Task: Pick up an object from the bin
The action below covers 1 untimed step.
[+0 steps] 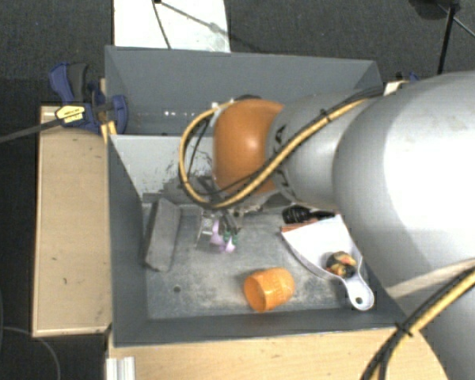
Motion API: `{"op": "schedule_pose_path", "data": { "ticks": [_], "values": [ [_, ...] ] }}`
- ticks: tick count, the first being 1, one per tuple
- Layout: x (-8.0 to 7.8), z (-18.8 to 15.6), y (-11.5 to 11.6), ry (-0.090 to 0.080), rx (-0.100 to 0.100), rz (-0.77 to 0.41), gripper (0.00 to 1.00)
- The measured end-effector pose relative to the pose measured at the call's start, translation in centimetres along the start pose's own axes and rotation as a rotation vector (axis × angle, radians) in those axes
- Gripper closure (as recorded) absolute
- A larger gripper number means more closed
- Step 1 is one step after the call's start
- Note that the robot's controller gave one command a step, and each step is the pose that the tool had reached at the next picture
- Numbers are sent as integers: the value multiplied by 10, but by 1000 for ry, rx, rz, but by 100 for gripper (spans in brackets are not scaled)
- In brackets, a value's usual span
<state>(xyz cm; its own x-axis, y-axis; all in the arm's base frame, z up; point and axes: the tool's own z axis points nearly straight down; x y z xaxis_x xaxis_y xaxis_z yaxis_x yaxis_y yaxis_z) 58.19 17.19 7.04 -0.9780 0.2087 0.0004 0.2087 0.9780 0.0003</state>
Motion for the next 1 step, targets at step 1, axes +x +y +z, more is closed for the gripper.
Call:
{"op": "schedule_pose_path", "data": {
  "ticks": [1],
  "values": [
    [1,-4,0,2,1,0,100]
  ]
}}
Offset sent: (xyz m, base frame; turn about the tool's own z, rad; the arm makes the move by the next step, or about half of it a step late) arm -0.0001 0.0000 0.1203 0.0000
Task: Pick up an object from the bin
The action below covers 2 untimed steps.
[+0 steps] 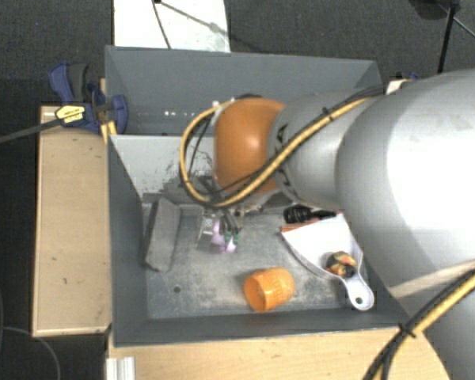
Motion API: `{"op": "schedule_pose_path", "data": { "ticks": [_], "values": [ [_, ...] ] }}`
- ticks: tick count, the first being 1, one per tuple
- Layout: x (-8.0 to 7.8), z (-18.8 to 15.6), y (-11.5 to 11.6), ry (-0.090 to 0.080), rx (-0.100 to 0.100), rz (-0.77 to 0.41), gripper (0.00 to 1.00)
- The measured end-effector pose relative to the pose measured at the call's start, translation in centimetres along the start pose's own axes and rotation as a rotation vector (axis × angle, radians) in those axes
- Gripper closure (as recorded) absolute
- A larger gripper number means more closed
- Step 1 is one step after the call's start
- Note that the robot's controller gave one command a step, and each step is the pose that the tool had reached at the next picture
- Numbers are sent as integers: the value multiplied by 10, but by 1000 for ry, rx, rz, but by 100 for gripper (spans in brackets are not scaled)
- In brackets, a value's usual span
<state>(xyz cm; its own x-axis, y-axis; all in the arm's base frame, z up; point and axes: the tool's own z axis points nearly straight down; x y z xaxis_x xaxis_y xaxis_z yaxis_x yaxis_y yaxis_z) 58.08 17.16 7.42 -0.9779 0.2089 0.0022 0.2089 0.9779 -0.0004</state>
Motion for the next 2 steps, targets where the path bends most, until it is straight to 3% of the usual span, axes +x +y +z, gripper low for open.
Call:
{"op": "schedule_pose_path", "data": {
  "ticks": [1,2],
  "values": [
    [2,-19,-1,7,3,0,100],
    [0,-42,0,-2,-2,0,100]
  ]
}}
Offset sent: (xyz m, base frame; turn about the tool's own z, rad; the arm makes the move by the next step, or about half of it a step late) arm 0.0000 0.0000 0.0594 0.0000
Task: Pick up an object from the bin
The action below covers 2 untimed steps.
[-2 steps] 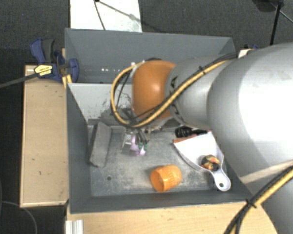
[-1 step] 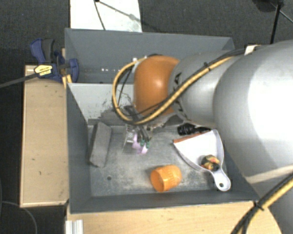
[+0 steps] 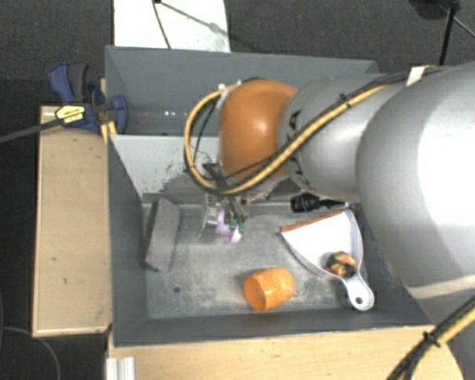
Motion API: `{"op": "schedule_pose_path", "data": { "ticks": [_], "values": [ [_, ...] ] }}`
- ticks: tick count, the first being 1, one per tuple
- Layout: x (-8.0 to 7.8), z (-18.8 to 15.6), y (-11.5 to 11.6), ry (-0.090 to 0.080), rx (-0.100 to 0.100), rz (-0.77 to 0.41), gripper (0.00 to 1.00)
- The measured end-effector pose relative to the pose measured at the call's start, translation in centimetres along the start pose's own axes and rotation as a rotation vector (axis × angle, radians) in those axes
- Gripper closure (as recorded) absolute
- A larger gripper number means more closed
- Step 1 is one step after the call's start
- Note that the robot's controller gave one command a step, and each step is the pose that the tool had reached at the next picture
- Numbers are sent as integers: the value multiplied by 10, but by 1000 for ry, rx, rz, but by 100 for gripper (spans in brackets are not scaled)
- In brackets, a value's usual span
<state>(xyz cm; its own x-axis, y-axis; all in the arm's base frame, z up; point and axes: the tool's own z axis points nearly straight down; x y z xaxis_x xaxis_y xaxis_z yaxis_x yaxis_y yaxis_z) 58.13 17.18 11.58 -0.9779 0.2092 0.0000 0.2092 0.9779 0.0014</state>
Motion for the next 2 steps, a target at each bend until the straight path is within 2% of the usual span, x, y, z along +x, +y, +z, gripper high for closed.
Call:
{"op": "schedule_pose_path", "data": {
  "ticks": [1,2],
  "values": [
    [-1,-8,0,-4,-2,-1,100],
    [0,-18,0,-1,0,-1,100]
  ]
}}
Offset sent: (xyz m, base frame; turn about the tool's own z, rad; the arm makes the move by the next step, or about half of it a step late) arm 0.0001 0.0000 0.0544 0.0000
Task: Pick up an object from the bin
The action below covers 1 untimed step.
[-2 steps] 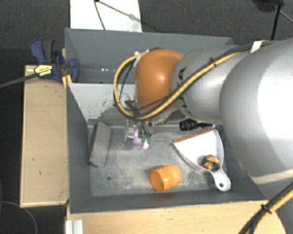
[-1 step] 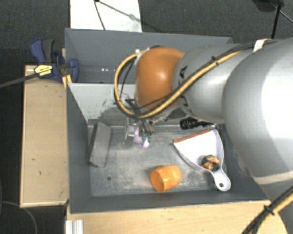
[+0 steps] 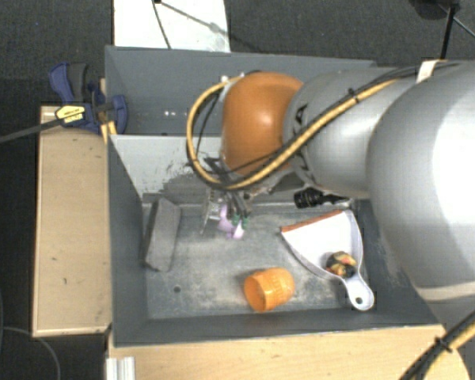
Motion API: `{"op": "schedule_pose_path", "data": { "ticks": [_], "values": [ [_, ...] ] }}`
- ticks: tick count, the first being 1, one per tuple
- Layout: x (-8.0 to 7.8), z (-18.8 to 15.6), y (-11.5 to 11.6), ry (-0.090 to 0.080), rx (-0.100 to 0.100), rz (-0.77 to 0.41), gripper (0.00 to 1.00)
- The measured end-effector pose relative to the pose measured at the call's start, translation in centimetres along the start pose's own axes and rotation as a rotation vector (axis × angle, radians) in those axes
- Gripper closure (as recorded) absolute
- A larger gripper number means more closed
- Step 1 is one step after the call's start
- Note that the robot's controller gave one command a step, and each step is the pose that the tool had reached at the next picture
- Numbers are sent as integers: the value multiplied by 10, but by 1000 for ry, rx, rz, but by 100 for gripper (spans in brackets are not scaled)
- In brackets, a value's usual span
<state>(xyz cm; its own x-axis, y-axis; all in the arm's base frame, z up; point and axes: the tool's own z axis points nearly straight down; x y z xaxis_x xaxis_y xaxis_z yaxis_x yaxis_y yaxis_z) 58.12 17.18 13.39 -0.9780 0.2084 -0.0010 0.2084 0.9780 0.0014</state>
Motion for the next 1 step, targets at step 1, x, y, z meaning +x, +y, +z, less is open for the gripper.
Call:
{"op": "schedule_pose_path", "data": {
  "ticks": [1],
  "values": [
    [-1,-12,0,-2,-1,0,100]
  ]
}}
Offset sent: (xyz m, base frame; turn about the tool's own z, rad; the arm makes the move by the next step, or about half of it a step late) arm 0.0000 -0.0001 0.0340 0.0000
